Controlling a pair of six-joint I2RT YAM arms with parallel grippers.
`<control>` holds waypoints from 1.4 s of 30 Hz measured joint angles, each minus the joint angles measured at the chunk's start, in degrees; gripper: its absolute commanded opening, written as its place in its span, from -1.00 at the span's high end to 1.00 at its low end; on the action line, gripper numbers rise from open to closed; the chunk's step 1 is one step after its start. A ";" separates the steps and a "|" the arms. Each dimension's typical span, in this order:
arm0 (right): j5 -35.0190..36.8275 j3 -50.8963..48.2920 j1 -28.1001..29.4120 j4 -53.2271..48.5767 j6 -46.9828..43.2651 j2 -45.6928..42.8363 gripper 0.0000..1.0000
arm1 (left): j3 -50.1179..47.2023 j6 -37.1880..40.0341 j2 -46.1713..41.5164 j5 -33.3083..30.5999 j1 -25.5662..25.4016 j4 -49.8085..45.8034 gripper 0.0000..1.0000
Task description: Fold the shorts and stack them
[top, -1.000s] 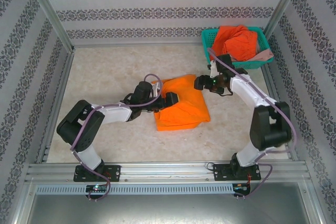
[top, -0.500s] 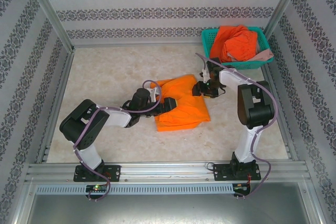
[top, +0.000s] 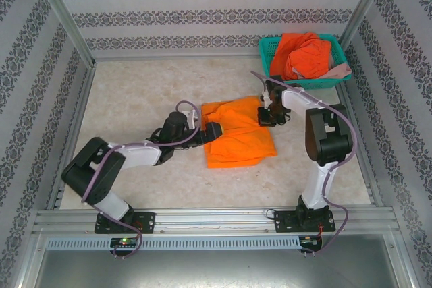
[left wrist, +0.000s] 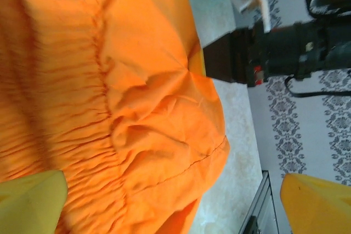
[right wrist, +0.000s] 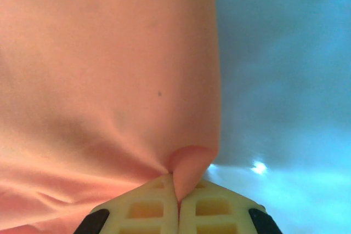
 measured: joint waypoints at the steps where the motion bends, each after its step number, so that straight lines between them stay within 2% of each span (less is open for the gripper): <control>1: 3.06 0.00 -0.61 -0.83 -1.09 -0.90 1.00 | 0.00 0.46 -2.05 -0.33 0.39 -1.16 -1.00; 7: 22.10 0.02 -7.37 -4.24 -8.26 -5.90 1.00 | 0.04 4.09 -11.58 -2.29 2.23 -8.09 -1.00; 13: 37.44 0.02 -14.21 -1.95 -16.26 -9.27 1.00 | -0.13 5.29 -13.70 -2.62 3.74 -10.95 -1.00; 17: 43.32 0.04 -16.94 1.99 -22.16 -9.46 1.00 | -0.59 5.64 -13.66 -1.97 4.92 -11.30 -1.00; 22: 46.73 1.38 -19.74 5.25 -27.08 -9.11 1.00 | -0.87 6.05 -12.61 -0.22 6.84 -11.30 -1.00; 24: 48.06 2.29 -20.31 6.21 -28.24 -8.41 0.85 | -0.96 6.05 -12.17 0.26 7.85 -11.32 -1.00; 25: 48.61 2.64 -20.52 6.56 -28.55 -8.07 0.66 | -0.98 6.05 -12.02 0.57 8.26 -11.30 -1.00; 27: 49.86 3.80 -20.87 6.56 -28.44 -6.97 0.06 | -1.07 6.05 -11.96 1.14 9.01 -11.26 -1.00; 28: 49.96 4.63 -20.90 5.92 -28.06 -6.58 -0.29 | -1.14 6.05 -11.96 1.31 9.29 -11.26 -1.00; 31: 46.10 8.57 -20.94 1.99 -23.61 -6.80 -0.77 | -1.60 6.05 -11.96 1.46 9.70 -11.23 -1.00; 32: 43.60 9.97 -20.92 1.09 -21.35 -7.48 -0.85 | -1.75 6.05 -11.96 1.44 9.70 -11.26 -1.00; 34: 36.79 11.06 -20.85 0.61 -17.44 -9.97 -0.94 | -1.88 6.05 -11.96 1.46 9.70 -11.26 -1.00; 38: 21.77 13.70 -20.04 1.51 -6.10 -15.96 -0.91 | -1.92 6.03 -12.00 1.46 9.70 -11.23 -1.00; 42: 13.40 24.44 -19.34 3.78 2.14 -11.78 -0.89 | -1.92 6.03 -12.50 1.44 9.70 -11.26 -1.00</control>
